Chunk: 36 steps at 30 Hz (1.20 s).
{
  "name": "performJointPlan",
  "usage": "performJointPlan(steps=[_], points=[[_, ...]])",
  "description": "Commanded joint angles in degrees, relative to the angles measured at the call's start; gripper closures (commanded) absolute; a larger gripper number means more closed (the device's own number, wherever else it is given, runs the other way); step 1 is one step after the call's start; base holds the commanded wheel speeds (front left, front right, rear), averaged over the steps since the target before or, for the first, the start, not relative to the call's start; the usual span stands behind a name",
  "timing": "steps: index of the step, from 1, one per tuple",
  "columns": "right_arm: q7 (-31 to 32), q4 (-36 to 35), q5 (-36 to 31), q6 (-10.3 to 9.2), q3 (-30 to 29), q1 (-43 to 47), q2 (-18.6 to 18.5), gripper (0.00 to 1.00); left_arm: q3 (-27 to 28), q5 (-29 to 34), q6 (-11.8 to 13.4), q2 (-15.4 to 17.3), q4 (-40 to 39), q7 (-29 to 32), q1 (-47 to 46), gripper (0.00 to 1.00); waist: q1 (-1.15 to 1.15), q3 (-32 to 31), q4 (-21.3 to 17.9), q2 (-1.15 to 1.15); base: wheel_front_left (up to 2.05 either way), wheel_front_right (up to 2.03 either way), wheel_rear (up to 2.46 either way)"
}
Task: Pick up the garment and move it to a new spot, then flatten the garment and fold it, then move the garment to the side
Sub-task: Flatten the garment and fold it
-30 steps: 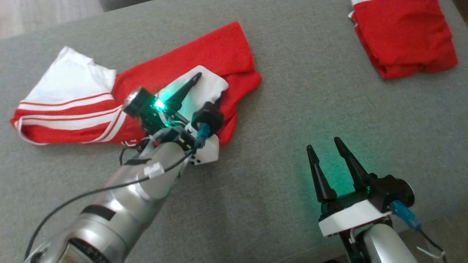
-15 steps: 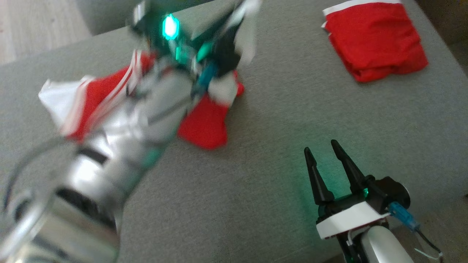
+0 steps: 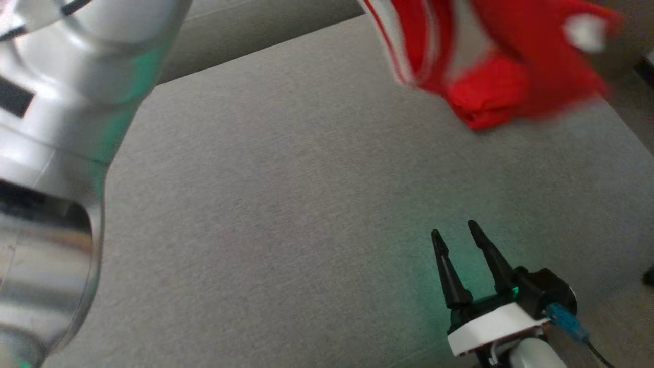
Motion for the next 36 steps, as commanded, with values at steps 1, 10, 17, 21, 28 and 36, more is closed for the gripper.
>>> performJointPlan(steps=[1, 10, 17, 21, 28, 36], points=[[-0.22, -2.23, -0.67, 0.39, 0.86, -0.95, -0.04, 0.00, 1.33, -1.55, -0.88, 3.74, -0.62, 0.52, 3.26, 1.00, 0.02, -0.30, 2.04, 0.00, 0.00, 0.00, 0.00], [-0.22, -1.26, -0.69, 0.39, 3.18, -0.43, -0.90, 0.00, -0.86, -6.76, 0.01, 10.76, -0.59, 0.72, 32.11, 1.00, 0.02, 4.08, 9.20, 0.00, 0.00, 0.00, 0.00], [-0.22, -0.57, 0.09, 0.39, 3.69, -0.99, -1.97, 0.00, 4.51, -7.77, 5.26, 15.91, -3.78, 0.00, 37.51, 1.00, 0.02, 5.61, 11.78, 0.00, 0.00, 0.00, 0.00], [-0.22, -0.39, 0.06, 0.39, 3.10, -1.38, -2.43, 0.00, 8.32, -7.00, 7.70, 19.82, -8.11, -0.02, 39.77, 1.00, 0.02, 5.51, 12.77, 0.00, 0.00, 0.00, 0.00], [-0.22, -2.67, 0.84, 0.39, 1.97, -0.76, -3.13, 0.00, 11.90, -7.26, 8.26, 21.98, -11.50, -0.03, 44.11, 1.00, 0.02, 4.79, 14.52, 0.00, 0.00, 0.00, 0.00], [-0.22, 0.22, 10.74, 0.39, 4.46, -4.99, -4.39, 0.00, 12.12, -6.51, 6.68, 20.94, -11.89, -0.03, 44.95, 1.00, 0.02, 5.04, 16.85, 0.00, 0.00, 0.00, 0.00]])
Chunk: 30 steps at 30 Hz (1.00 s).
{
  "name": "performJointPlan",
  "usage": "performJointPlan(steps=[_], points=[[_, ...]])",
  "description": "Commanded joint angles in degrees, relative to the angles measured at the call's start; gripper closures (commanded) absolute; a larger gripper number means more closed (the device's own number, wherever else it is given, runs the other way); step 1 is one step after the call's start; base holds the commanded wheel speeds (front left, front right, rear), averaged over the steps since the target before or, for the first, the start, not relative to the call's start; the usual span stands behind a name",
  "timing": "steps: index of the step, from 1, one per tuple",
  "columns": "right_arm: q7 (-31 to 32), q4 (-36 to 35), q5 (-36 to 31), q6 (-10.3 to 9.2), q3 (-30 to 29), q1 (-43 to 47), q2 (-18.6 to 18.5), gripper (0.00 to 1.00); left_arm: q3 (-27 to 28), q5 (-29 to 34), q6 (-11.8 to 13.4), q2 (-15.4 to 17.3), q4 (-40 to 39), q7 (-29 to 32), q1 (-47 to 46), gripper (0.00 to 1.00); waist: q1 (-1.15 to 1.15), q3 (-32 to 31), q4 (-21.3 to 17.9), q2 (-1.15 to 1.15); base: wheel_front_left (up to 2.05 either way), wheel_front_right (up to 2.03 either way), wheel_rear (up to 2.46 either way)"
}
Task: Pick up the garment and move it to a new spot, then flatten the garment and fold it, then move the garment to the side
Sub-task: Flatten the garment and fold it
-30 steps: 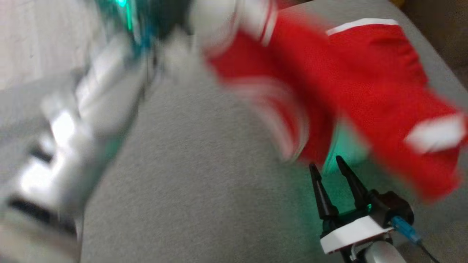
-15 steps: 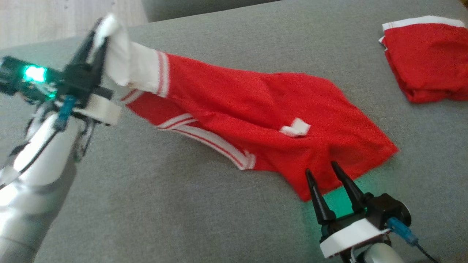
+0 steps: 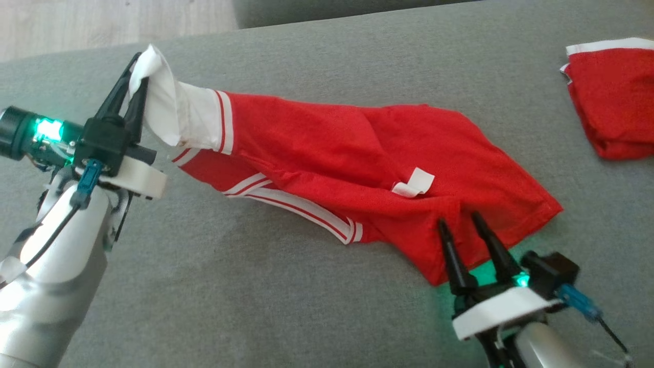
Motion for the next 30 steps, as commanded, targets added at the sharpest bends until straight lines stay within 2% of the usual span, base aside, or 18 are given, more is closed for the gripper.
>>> performJointPlan(steps=[1, 3, 4, 5, 6, 9, 15, 19, 24, 26, 28, 29, 30], points=[[-0.22, 1.08, 3.51, 0.39, 3.47, -3.46, -1.27, 0.00, 2.77, 0.49, -0.25, 1.96, -1.12, -0.29, -2.56, 1.00, 0.00, 0.09, 0.62, 0.00, 0.00, 0.00, 0.00], [-0.22, 4.22, 6.77, 0.39, 7.06, -5.55, -2.56, 0.00, 2.80, 0.64, -0.55, 1.49, -0.68, -0.29, -2.87, 1.00, 0.00, 0.08, 1.05, 0.00, 0.00, 0.00, 0.00], [-0.22, 5.36, 8.16, 0.39, 8.80, -6.68, -3.26, 0.08, 2.77, 0.72, -0.71, 1.23, -0.47, -0.29, -2.98, 1.00, 0.00, 0.04, 1.24, 0.00, 0.00, 0.00, 0.00], [-0.22, 5.91, 9.39, 0.39, 9.94, -7.87, -3.88, 0.63, 2.68, 0.78, -0.94, 0.97, -0.25, -0.29, -3.04, 1.00, 0.00, 0.01, 1.40, 0.00, 0.00, 0.00, 0.00], [-0.22, 5.86, 10.26, 0.39, 10.51, -9.04, -4.51, 1.00, 2.63, 0.83, -1.16, 0.74, -0.08, -0.29, -3.14, 1.00, 0.00, 0.00, 1.51, 0.00, 0.00, 0.00, 0.00], [-0.22, 4.25, 12.21, 0.39, 8.08, -13.52, -7.19, 1.00, 3.15, 1.12, -1.63, 0.17, -1.16, -0.29, -4.08, 1.00, 0.00, 0.18, 1.43, 0.00, 0.00, 0.00, 0.00], [-0.22, -1.96, 6.01, 0.39, -3.28, -22.47, -12.70, 1.00, 4.93, 1.53, -1.98, -0.43, -6.66, -0.29, -5.21, 1.00, 0.00, 0.86, 0.80, 0.00, 0.00, 0.00, 0.00], [-0.22, -6.60, 3.89, 0.39, -5.92, -22.89, -15.10, 1.00, 5.95, 1.39, -2.08, -1.10, -10.48, -0.29, -4.47, 1.00, 0.00, 1.39, 1.07, 0.00, 0.00, 0.00, 0.00], [-0.22, -12.32, 0.68, 0.39, -1.00, -10.56, -20.45, 1.00, 6.07, 1.02, -3.00, -2.20, -15.49, -0.29, -0.05, 1.00, 0.00, 2.51, 2.43, 0.00, 0.00, 0.00, 0.00], [-0.22, -13.49, 0.29, 0.39, 0.68, -3.90, -20.09, 1.00, 5.83, 1.24, -3.31, -1.93, -16.49, -0.29, 2.11, 1.00, 0.00, 3.18, 2.65, 0.00, 0.00, 0.00, 0.00], [-0.22, -13.47, 1.01, 0.39, 1.76, 1.99, -17.80, 1.00, 5.90, 1.32, -3.40, -1.64, -16.98, -0.29, 4.19, 1.00, 0.00, 3.68, 2.61, 0.00, 0.00, 0.00, 0.00], [-0.22, -13.02, 1.33, 0.39, 2.72, 4.33, -16.68, 0.73, 6.13, 1.20, -3.33, -1.58, -17.09, -0.29, 5.22, 1.00, 0.00, 3.86, 2.56, 0.00, 0.00, 0.00, 0.00], [-0.22, -12.41, 1.39, 0.39, 4.13, 6.17, -15.89, 0.00, 6.44, 1.04, -3.26, -1.51, -17.01, -0.29, 6.17, 1.00, 0.00, 4.00, 2.46, 0.00, 0.00, 0.00, 0.00]])
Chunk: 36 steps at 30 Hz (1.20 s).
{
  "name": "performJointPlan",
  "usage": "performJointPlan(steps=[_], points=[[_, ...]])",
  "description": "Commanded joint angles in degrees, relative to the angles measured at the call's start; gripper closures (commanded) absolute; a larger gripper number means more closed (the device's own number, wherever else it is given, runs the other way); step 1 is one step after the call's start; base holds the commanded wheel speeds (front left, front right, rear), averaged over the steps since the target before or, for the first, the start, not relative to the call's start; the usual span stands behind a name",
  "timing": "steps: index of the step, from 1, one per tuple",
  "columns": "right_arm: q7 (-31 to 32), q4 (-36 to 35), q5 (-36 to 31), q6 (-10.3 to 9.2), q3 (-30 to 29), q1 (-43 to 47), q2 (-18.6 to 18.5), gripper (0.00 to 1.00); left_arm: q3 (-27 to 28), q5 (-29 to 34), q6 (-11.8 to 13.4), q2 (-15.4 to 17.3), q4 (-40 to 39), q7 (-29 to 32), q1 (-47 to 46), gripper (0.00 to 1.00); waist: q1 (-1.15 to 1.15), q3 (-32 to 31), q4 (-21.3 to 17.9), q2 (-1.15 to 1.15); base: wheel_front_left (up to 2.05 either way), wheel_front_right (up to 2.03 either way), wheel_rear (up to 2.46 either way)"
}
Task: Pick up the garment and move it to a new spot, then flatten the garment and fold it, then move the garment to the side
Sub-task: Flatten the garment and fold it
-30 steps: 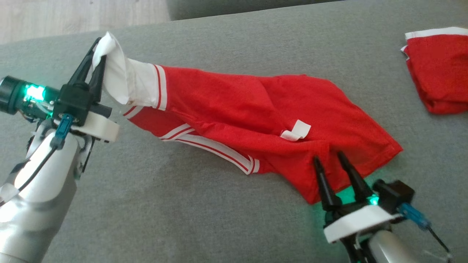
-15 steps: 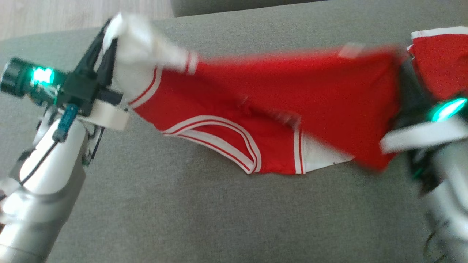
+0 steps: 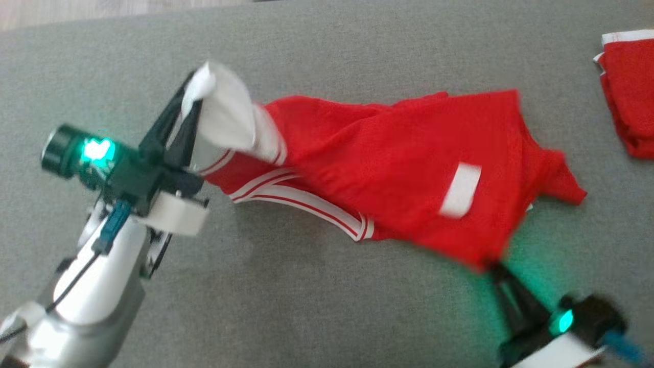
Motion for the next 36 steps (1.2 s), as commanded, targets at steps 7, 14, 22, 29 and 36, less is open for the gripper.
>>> performJointPlan(steps=[7, 14, 22, 29, 36], points=[[-0.23, -1.24, 9.96, 0.39, 2.00, 1.10, 1.93, 0.00, 4.87, 0.04, 0.74, 2.86, -1.54, -0.23, 1.43, 1.00, 0.00, 0.10, -1.23, 0.00, 0.00, 0.00, 0.00], [-0.08, 0.19, 25.87, 0.39, 4.30, -2.08, -0.67, 0.00, 6.09, 0.59, 0.52, 1.93, -1.31, -0.23, 2.00, 1.00, 0.00, -0.63, -1.25, 0.00, 0.00, 0.00, 0.00], [2.12, 3.19, 39.94, 0.39, 8.64, -7.09, -2.10, 0.00, 6.39, 1.64, -0.44, 0.69, -1.17, -0.23, 1.50, 1.00, 0.00, 0.06, -0.35, 0.00, 0.00, 0.00, 0.00], [1.87, 4.12, 45.18, 0.39, 11.28, -9.03, -3.68, 0.05, 6.92, 2.40, -0.97, -0.17, -1.13, -0.23, 1.20, 1.00, 0.00, 0.39, 0.14, 0.00, 0.00, 0.00, 0.00], [0.59, 4.42, 46.39, 0.39, 12.49, -9.98, -4.40, 0.98, 7.59, 2.89, -1.32, -0.48, -0.92, -0.23, 1.47, 1.00, 0.00, 0.08, 0.00, 0.00, 0.00, 0.00, 0.00]])
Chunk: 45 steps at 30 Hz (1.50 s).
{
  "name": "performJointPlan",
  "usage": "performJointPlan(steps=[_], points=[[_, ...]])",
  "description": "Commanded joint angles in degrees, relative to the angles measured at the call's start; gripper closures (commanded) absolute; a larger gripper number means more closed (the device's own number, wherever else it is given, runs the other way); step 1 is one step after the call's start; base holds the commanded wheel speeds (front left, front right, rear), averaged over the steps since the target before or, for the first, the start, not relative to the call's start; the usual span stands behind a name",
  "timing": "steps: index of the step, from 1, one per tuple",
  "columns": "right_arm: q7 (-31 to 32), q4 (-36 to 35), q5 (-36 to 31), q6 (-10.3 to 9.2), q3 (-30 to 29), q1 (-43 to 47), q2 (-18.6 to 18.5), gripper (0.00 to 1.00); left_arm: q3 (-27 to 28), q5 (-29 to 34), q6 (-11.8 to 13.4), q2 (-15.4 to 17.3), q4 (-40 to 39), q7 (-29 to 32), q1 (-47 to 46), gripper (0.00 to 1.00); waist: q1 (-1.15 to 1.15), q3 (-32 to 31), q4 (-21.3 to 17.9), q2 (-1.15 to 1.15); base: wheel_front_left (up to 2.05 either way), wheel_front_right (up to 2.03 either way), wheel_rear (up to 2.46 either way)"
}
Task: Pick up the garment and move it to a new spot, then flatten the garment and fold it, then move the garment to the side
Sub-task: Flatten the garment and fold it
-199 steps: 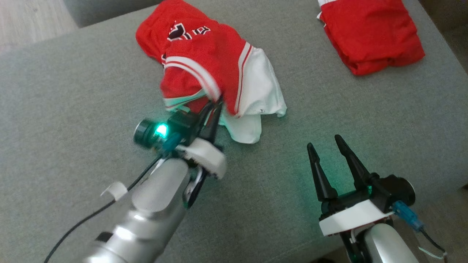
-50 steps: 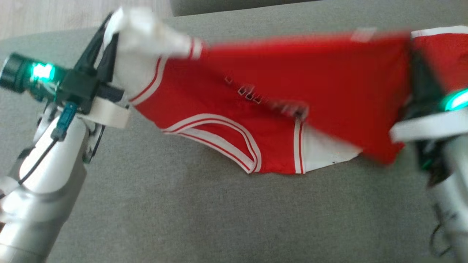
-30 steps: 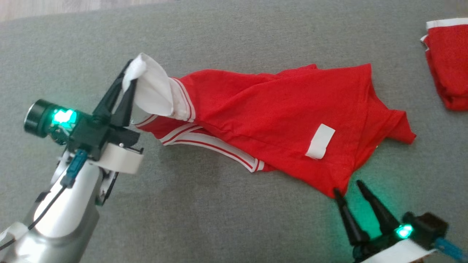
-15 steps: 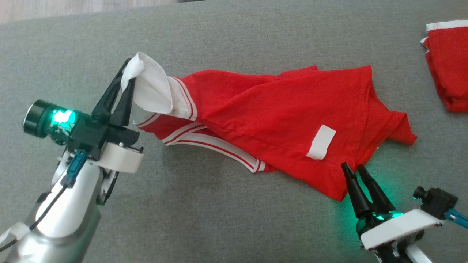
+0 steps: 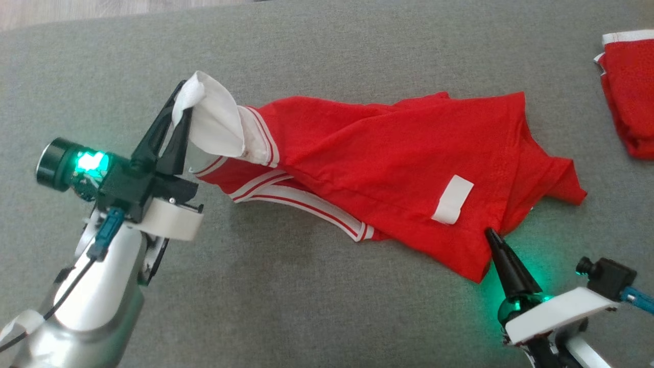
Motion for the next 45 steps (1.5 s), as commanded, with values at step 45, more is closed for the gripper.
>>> performJointPlan(steps=[45], points=[[3.79, 5.91, -29.68, 0.39, -11.96, -63.60, -15.04, 1.00, -1.91, -2.59, -9.12, 5.64, 11.21, 0.40, -61.42, 1.00, 0.00, 9.46, -0.67, 0.00, 0.00, 0.00, 0.00]])
